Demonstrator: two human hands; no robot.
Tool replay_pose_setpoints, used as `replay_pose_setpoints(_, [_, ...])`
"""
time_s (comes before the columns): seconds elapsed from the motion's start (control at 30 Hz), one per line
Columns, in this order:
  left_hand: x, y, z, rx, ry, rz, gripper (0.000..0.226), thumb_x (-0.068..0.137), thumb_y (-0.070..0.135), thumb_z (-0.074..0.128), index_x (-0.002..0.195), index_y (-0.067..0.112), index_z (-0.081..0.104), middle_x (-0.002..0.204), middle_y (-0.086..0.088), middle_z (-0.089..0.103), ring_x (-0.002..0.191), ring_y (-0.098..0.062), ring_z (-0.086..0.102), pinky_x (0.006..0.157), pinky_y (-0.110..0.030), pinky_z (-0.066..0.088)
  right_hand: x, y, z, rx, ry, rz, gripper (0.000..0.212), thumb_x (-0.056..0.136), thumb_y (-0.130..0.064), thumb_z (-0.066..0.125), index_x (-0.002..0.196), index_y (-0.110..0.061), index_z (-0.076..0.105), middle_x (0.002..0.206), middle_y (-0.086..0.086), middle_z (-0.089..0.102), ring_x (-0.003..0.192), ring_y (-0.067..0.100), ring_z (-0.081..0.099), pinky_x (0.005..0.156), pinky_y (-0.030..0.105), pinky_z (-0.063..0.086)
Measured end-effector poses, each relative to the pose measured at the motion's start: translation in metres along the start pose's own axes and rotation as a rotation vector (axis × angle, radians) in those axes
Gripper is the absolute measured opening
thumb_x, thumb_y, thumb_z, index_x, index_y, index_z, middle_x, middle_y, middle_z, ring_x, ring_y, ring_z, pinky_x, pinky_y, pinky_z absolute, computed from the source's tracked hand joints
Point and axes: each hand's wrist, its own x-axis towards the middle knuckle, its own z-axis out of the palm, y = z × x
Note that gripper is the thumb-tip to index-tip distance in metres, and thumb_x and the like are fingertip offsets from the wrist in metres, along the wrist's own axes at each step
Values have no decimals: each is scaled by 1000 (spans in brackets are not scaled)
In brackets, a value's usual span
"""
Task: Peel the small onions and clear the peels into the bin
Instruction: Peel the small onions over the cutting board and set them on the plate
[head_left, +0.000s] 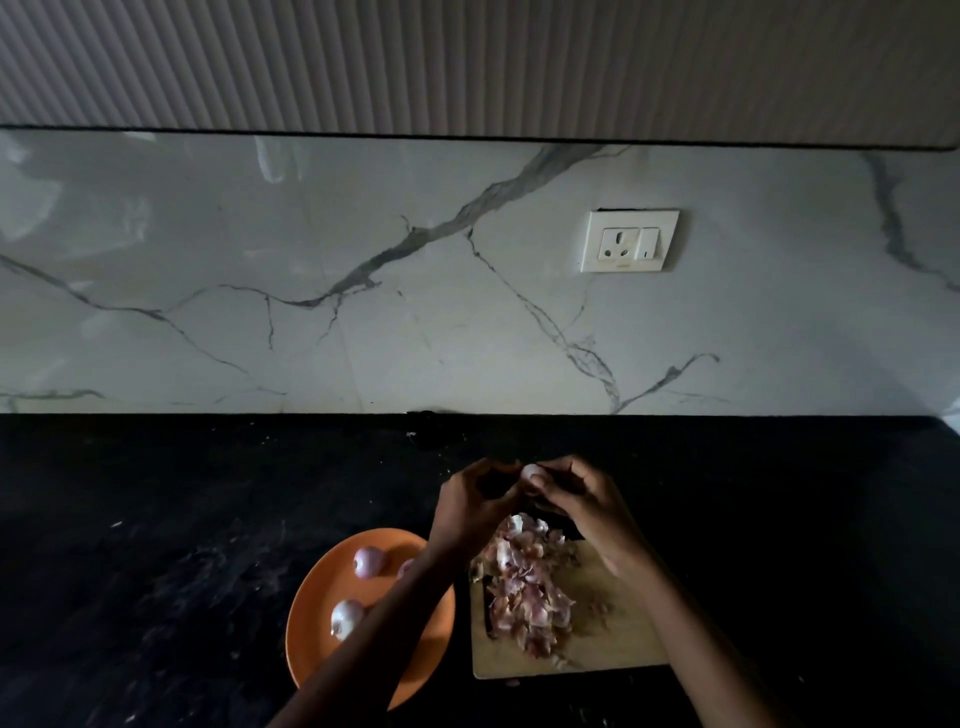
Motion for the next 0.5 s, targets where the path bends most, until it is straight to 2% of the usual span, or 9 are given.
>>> replay_pose_setpoints(0.13, [3,-3,1,45,20,43,29,81,31,82,107,20,75,90,14,73,83,10,68,70,-10,51,4,1,0,-65,4,0,17,86,-29,78,102,-26,73,103,-1,76,101,16,71,98,50,54])
replay_pose_setpoints(0.27, [5,-3,3,62,20,38,28,81,24,83,107,18,75,86,18,70,79,14,66,67,-7,50,8,4,-2,-99,19,14,16,84,-30,79,98,-36,72,102,-4,76,99,14,72,95,48,56])
replay_pose_setpoints(0.5, [6,-9,6,50,74,35,29,78,19,85,105,17,75,88,14,73,81,8,68,69,-11,52,9,7,3,-85,49,5,17,86,-21,78,101,-26,71,96,-3,76,96,17,72,87,37,59])
